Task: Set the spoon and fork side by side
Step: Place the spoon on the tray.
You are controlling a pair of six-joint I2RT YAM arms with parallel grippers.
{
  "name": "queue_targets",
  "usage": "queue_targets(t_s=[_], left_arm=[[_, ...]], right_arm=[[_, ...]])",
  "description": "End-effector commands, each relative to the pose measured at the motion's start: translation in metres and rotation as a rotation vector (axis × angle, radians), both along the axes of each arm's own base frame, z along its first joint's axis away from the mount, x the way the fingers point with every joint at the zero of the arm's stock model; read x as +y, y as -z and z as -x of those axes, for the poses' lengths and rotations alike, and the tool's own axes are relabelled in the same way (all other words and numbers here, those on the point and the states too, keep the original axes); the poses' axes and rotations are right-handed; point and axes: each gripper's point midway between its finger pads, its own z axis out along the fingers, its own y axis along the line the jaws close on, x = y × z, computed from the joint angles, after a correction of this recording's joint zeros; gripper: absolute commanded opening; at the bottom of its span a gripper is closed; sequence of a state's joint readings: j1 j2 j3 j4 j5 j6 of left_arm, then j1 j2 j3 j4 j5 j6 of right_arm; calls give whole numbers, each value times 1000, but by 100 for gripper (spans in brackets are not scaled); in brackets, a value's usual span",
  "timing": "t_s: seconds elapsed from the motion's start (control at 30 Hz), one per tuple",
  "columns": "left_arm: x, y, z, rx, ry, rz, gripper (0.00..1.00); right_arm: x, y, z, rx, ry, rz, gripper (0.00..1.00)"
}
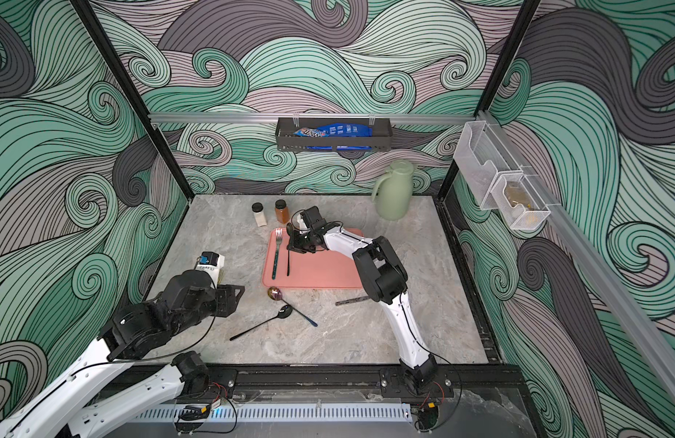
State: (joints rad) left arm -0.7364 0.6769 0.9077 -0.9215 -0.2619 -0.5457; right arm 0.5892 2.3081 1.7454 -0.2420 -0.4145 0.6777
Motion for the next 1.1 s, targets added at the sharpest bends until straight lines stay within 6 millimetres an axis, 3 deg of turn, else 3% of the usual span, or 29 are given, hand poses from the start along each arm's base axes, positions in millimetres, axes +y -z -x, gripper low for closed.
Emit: queue_targets(t_s=[0.0,0.43,0.57,0.73,0.9,1.07], left_arm=[[4,-15,-1,-38,-4,-10,53],[6,-17,-1,-40,-5,-15,53],[5,-17,0,-38,-5,-13,53],[5,-16,0,-37,-6,-9,53],[4,-14,0,-34,-4,-5,53],[4,-14,1,-30,-2,0,53]], right_arm=[[6,5,0,11,-13,-32,0],[-9,35,12,106,18,48,2],[-12,35,12,99,20,63,12],[-24,25,9,66,58,134,31],[-22,10,5,-2,69,190,34],[-21,23,6,21,68,234,35]])
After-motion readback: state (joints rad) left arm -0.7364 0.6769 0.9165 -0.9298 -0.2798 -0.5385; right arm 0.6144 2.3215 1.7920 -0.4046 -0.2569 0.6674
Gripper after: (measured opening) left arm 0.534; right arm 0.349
